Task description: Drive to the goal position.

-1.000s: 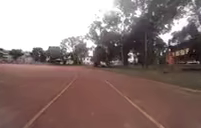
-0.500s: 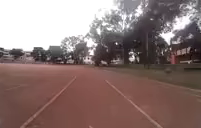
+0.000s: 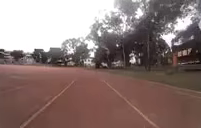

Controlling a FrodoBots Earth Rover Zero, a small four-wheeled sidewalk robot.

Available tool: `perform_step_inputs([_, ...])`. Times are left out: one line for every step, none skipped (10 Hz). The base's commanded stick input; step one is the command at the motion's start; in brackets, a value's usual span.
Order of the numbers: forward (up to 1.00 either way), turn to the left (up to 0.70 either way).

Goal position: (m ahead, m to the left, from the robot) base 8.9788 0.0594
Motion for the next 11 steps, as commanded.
perform_step_inputs([0.5, 0.0])
perform_step_inputs([0.5, 0.0])
perform_step_inputs([0.5, 0.0])
perform_step_inputs([0.5, 0.0])
perform_step_inputs([0.5, 0.0])
perform_step_inputs([0.5, 0.0])
perform_step_inputs([0.5, 0.0])
perform_step_inputs([0.5, 0.0])
perform_step_inputs([0.5, 0.0])
perform_step_inputs([0.5, 0.0])
perform_step_inputs([0.5, 0.0])
